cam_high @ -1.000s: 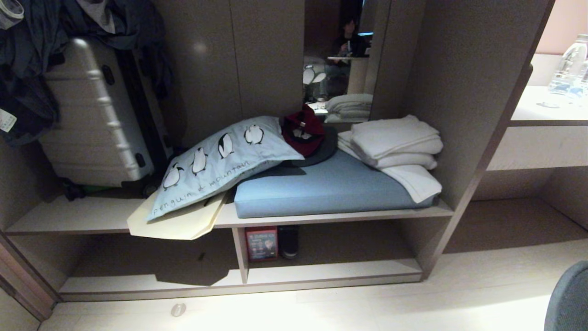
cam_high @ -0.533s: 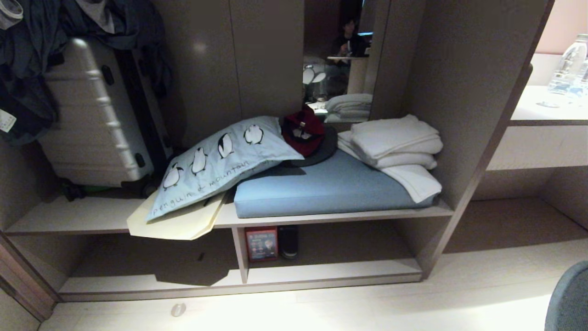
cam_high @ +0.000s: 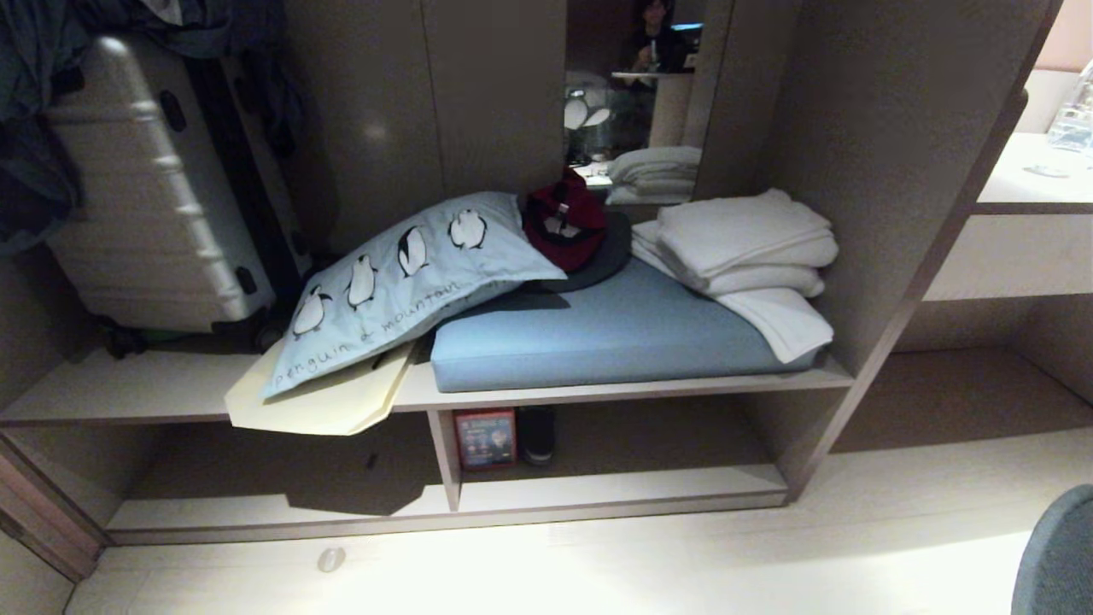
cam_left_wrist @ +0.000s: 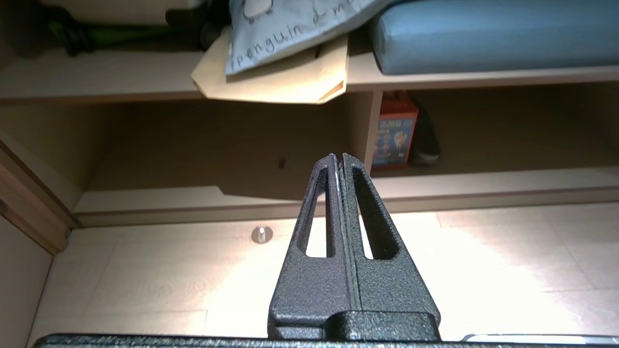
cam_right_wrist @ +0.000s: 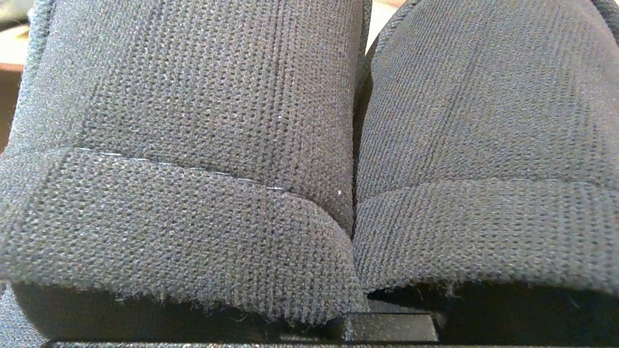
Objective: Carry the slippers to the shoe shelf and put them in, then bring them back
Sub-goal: Place the slippers into the shoe cabinet
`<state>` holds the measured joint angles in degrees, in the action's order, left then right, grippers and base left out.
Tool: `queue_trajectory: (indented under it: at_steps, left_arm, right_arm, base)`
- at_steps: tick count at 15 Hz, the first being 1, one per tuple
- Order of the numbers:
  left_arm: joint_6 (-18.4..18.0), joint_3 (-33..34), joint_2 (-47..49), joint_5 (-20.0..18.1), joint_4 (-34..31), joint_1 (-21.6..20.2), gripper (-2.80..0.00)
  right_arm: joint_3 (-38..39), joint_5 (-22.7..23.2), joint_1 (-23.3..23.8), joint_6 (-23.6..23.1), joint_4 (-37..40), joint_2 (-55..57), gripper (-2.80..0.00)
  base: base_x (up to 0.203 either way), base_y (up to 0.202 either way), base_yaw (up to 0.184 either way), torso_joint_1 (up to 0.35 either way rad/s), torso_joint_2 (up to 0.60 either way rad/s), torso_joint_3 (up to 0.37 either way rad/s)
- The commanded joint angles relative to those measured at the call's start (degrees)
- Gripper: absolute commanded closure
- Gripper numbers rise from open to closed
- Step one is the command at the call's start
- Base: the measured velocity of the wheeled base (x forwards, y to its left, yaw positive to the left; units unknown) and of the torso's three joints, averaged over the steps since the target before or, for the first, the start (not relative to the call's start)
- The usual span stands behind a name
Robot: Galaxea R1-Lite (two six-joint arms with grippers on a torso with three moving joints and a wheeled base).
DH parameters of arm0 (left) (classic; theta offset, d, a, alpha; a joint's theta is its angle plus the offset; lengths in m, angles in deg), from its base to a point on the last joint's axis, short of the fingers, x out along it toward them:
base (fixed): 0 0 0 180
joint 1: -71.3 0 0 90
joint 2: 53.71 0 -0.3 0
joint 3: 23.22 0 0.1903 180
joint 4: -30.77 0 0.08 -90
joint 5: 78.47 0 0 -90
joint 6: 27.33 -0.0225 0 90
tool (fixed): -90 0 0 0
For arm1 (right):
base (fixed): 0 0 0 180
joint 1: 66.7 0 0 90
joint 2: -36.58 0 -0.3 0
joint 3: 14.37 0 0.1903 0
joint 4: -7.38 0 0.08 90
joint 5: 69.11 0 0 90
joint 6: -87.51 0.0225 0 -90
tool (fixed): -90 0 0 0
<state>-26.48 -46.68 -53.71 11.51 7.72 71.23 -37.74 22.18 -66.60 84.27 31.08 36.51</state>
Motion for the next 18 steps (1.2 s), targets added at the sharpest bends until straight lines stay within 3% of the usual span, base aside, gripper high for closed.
queue_trajectory:
  at_steps: [1, 18]
  left_arm:
    - [0.03, 0.01, 0.09, 0.02, 0.04, -0.01, 0.0]
    - [0.03, 0.01, 0.03, 0.02, 0.04, -0.01, 0.0]
  right_arm:
    - [0.09, 0.03, -0.01, -0.01, 0.02, -0.01, 0.0]
    - [0.09, 0.03, -0.01, -0.01, 0.02, -0.01, 0.0]
  base:
    - [0.0, 0.0, 0.0, 0.002, 0.0, -0.197]
    - [0.0, 0.0, 0.0, 0.003, 0.0, -0.199]
